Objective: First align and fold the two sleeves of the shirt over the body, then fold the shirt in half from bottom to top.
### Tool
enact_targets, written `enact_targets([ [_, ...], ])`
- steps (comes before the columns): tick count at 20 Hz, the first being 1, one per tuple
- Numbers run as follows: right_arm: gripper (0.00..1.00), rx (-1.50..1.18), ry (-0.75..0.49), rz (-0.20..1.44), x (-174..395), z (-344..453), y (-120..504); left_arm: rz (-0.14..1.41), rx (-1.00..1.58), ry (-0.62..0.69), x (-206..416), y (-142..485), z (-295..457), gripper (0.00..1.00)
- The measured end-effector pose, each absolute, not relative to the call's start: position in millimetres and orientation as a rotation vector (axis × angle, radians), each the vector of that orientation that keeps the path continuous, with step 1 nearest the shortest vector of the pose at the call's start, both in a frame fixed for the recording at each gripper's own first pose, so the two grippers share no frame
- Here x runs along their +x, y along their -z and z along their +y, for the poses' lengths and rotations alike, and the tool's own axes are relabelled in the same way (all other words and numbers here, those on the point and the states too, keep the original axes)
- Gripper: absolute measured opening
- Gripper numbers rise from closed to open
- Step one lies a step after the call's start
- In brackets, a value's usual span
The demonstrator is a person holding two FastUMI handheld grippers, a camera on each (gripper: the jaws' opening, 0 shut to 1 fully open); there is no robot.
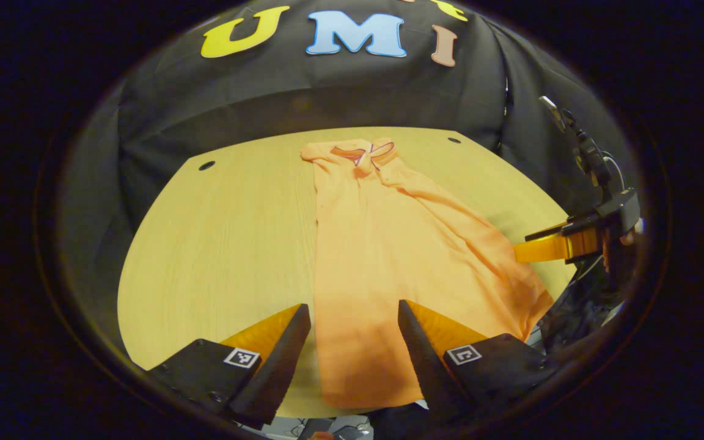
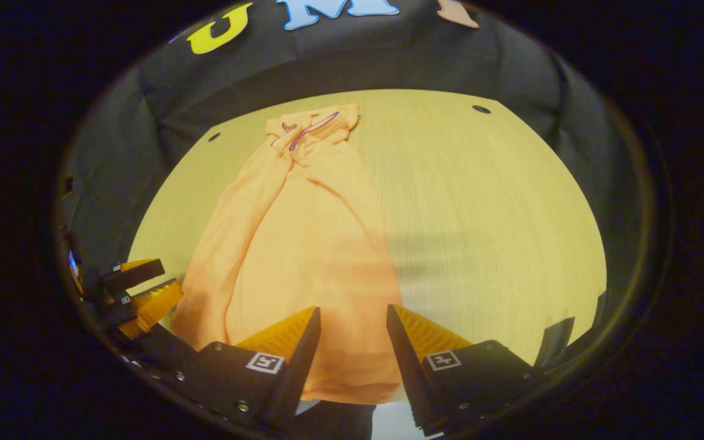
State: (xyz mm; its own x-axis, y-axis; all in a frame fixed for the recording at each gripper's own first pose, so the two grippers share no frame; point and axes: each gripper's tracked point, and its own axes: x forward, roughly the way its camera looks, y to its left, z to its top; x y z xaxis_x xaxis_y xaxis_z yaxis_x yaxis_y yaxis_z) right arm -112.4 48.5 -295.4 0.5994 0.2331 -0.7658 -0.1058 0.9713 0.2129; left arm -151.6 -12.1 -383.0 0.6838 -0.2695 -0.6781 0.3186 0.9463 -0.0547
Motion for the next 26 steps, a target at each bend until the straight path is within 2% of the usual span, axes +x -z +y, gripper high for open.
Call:
enact_targets([
  [2, 0.79, 0.114, -0.198, 0.938, -127, 46, 306, 0.775, 0.118, 0.335, -165, 398, -10, 0.95],
  [5, 0.80, 0.052, -0.214, 0.962, -138, 47, 320, 0.801, 0.122, 0.332, -173, 415, -13, 0.96],
  [6, 0.88, 0.030, -0.217, 0.971, -141, 47, 324, 0.818, 0.114, 0.330, -175, 421, -13, 0.95],
  [7, 0.91, 0.004, -0.214, 0.982, -143, 46, 330, 0.839, 0.104, 0.328, -178, 428, -13, 0.95],
  [8, 0.92, -0.020, -0.210, 0.983, -145, 44, 332, 0.872, 0.099, 0.314, -182, 437, -10, 0.96],
  [13, 0.93, -0.064, -0.208, 0.952, -144, 46, 334, 0.844, 0.128, 0.310, -180, 435, -15, 0.97],
  [15, 0.92, -0.064, -0.209, 0.945, -144, 45, 334, 0.830, 0.144, 0.340, -177, 436, -23, 0.86],
  [17, 0.92, -0.069, -0.223, 0.929, -143, 47, 334, 0.819, 0.161, 0.357, -174, 437, -31, 0.61],
  [19, 0.59, -0.061, -0.237, 0.893, -140, 53, 332, 0.814, 0.168, 0.361, -171, 437, -33, 0.36],
  [20, 0.39, -0.055, -0.252, 0.885, -141, 56, 332, 0.818, 0.160, 0.356, -171, 438, -32, 0.17],
  [21, 0.31, -0.052, -0.258, 0.885, -142, 59, 335, 0.822, 0.153, 0.355, -171, 437, -32, 0.13],
  [22, 0.15, -0.056, -0.257, 0.890, -142, 62, 334, 0.818, 0.147, 0.353, -170, 436, -32, 0.13],
  [23, 0.06, -0.067, -0.260, 0.894, -141, 61, 334, 0.825, 0.146, 0.353, -171, 436, -32, 0.08],
  [26, 0.06, -0.056, -0.245, 0.928, -141, 60, 334, 0.832, 0.149, 0.354, -168, 435, -33, 0.06],
])
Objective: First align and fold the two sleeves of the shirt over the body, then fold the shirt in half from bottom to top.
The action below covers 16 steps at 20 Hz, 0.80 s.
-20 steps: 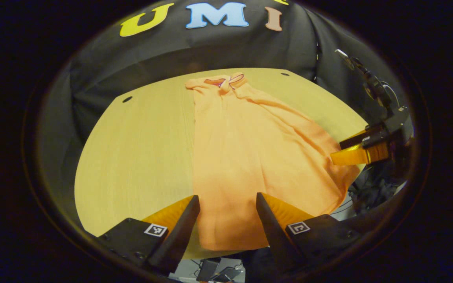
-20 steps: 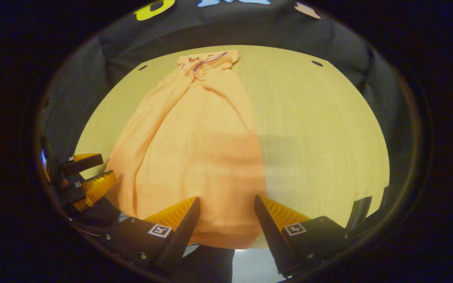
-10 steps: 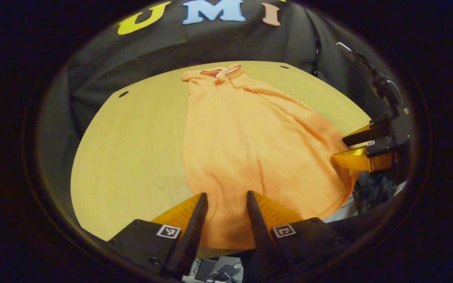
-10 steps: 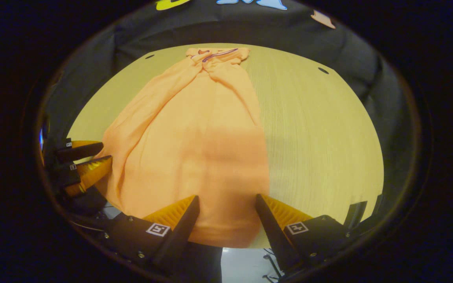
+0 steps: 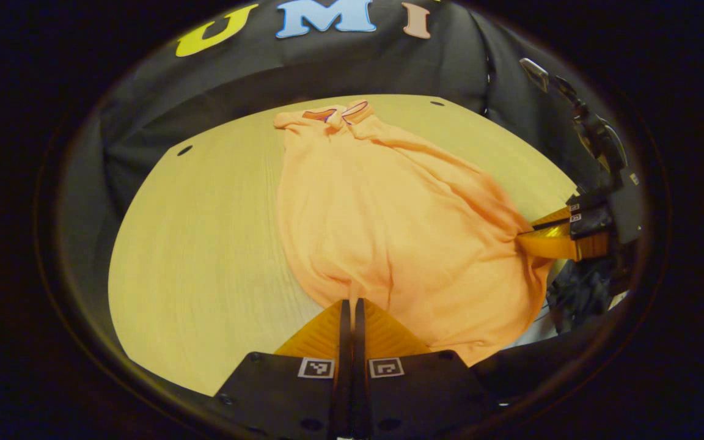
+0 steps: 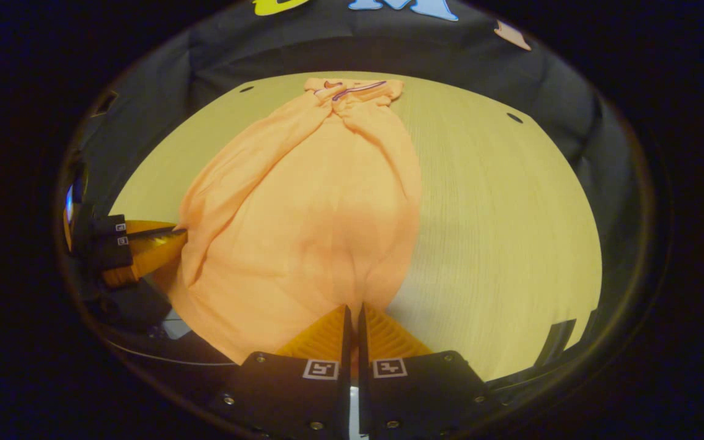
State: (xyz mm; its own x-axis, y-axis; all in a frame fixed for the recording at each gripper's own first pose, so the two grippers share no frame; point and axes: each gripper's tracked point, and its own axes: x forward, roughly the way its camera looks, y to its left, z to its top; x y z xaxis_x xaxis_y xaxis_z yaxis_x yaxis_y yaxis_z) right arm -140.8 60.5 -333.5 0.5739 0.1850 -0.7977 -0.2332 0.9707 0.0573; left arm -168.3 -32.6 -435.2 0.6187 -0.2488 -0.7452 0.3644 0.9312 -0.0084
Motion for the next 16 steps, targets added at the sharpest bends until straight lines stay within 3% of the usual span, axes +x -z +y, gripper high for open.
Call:
enact_targets([
  [2, 0.00, -0.029, -0.228, 0.939, -140, 62, 331, 0.838, 0.159, 0.345, -167, 434, -30, 0.06],
  [9, 0.00, -0.005, -0.239, 0.899, -126, 67, 309, 0.825, 0.102, 0.318, -148, 411, -18, 0.06],
  [16, 0.00, 0.009, -0.258, 0.734, -50, 70, 234, 0.692, 0.080, 0.256, -71, 344, 1, 0.06],
])
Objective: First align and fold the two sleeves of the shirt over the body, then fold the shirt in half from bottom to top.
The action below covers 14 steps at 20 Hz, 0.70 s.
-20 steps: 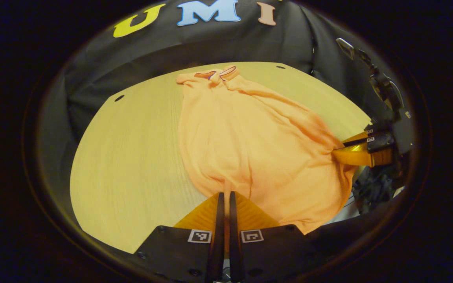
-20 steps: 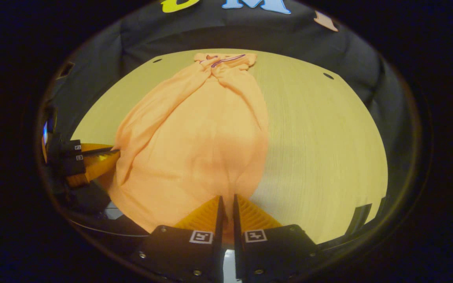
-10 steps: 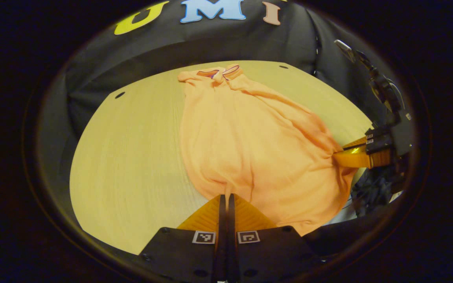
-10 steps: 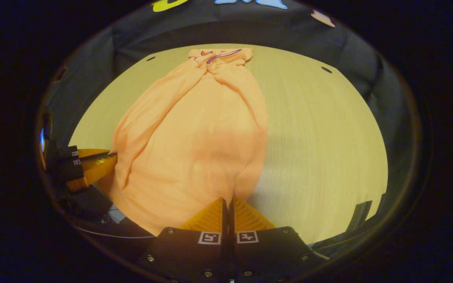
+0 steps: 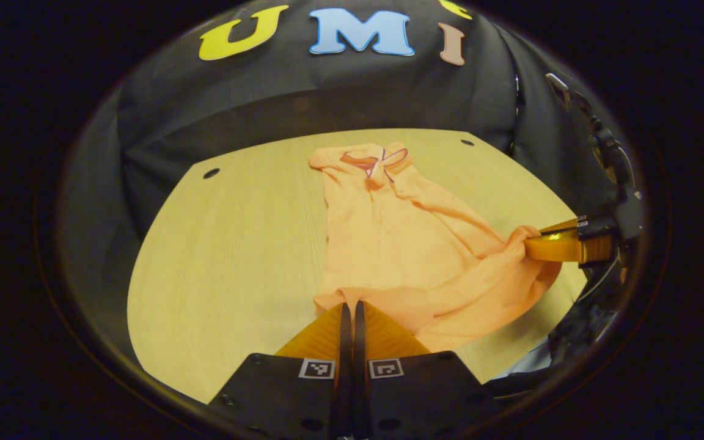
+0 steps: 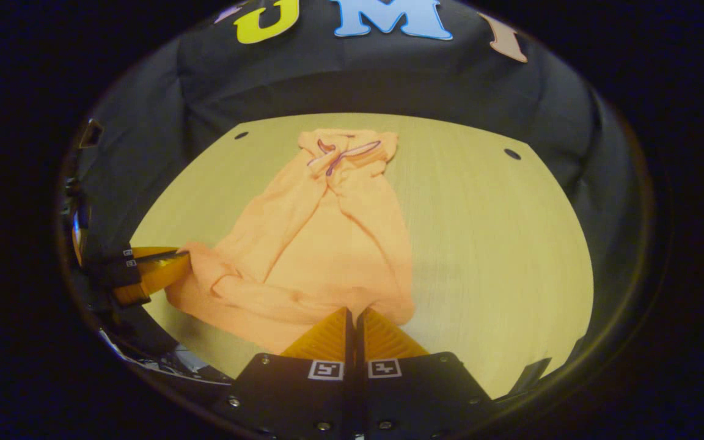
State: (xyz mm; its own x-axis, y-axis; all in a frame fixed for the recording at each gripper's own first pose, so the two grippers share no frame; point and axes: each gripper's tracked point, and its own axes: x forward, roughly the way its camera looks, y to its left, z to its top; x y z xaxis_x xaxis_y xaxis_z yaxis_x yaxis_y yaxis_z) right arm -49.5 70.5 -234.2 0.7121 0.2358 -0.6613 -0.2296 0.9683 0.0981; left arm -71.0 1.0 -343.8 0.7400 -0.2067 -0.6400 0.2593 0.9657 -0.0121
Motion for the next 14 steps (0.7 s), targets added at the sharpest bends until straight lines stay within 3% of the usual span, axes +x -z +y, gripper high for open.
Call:
enact_targets([
  [14, 0.00, 0.049, -0.226, 0.462, 173, 51, 107, 0.417, 0.071, 0.269, 191, 211, -6, 0.06],
])
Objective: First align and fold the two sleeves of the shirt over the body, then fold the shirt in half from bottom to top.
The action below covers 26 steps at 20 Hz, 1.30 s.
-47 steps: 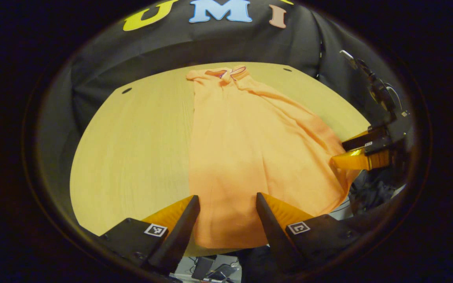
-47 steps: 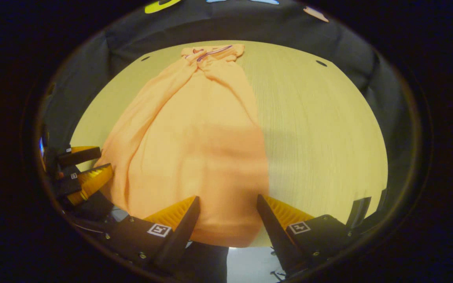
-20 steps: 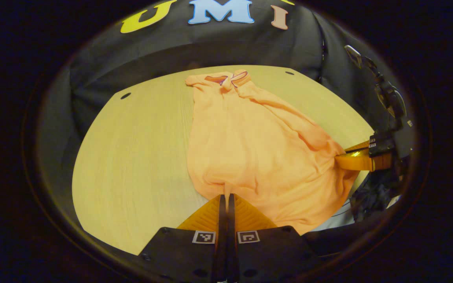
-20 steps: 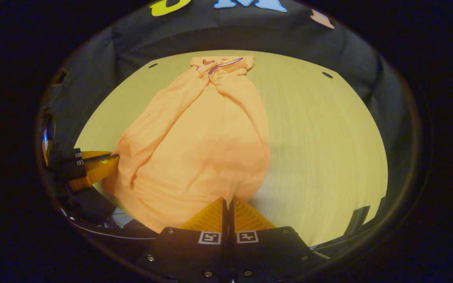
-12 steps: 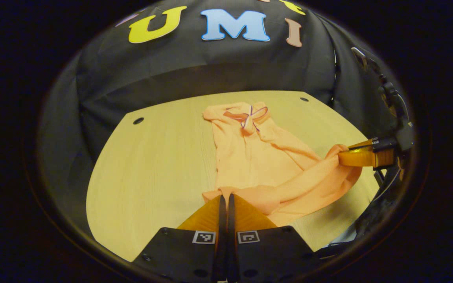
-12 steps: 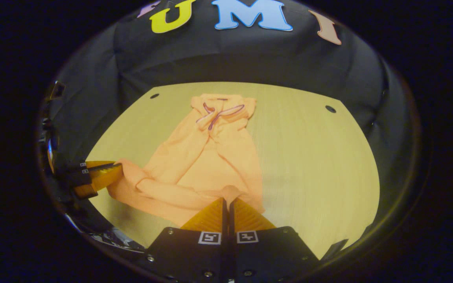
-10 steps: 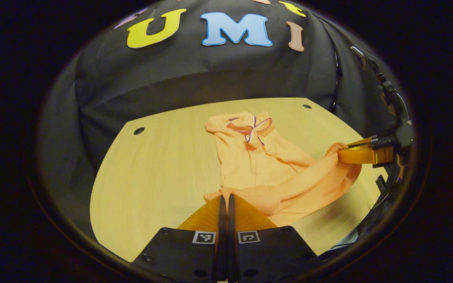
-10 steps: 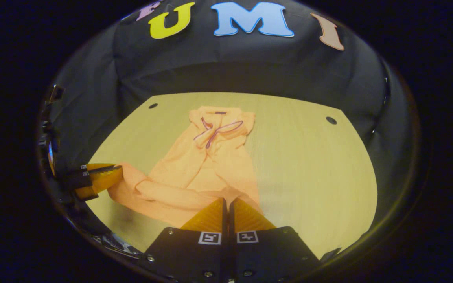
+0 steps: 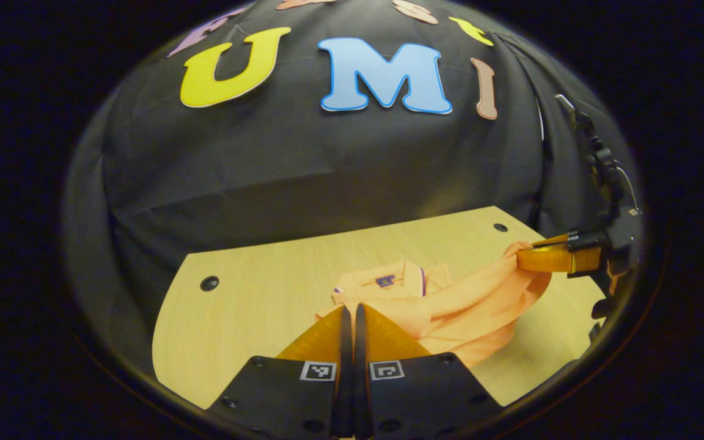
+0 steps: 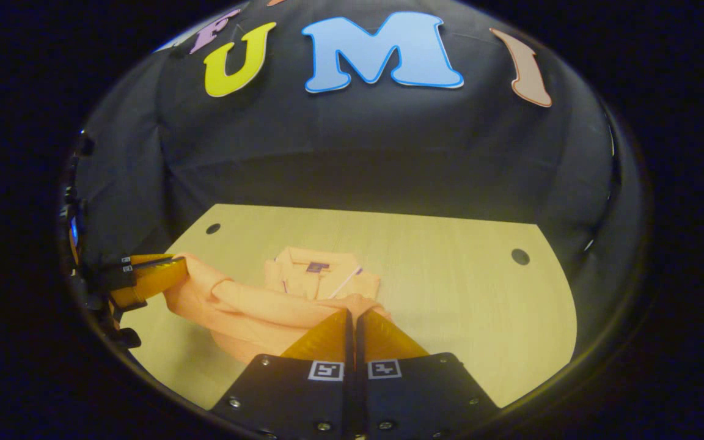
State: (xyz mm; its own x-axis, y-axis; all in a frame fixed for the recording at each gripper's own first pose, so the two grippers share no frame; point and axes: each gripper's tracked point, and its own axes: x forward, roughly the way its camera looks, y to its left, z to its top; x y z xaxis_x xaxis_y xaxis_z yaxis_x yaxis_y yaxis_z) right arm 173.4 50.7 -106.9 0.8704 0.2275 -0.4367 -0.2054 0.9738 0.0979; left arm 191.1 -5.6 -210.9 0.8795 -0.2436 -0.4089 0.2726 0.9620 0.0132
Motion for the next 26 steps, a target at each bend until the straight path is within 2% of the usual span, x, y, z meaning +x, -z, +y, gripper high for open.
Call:
enact_targets([
  [6, 0.00, 0.061, -0.219, 0.405, 254, 48, 93, 0.387, 0.081, 0.277, 275, 216, -11, 0.06],
  [13, 0.00, 0.071, -0.213, 0.390, 322, 52, 128, 0.379, 0.070, 0.265, 344, 261, -4, 0.06],
  [21, 0.00, 0.049, -0.210, 0.418, 364, 56, 190, 0.423, 0.059, 0.233, 384, 337, 5, 0.06],
  [26, 0.00, 0.053, -0.206, 0.458, 371, 56, 214, 0.443, 0.031, 0.210, 389, 360, 4, 0.06],
])
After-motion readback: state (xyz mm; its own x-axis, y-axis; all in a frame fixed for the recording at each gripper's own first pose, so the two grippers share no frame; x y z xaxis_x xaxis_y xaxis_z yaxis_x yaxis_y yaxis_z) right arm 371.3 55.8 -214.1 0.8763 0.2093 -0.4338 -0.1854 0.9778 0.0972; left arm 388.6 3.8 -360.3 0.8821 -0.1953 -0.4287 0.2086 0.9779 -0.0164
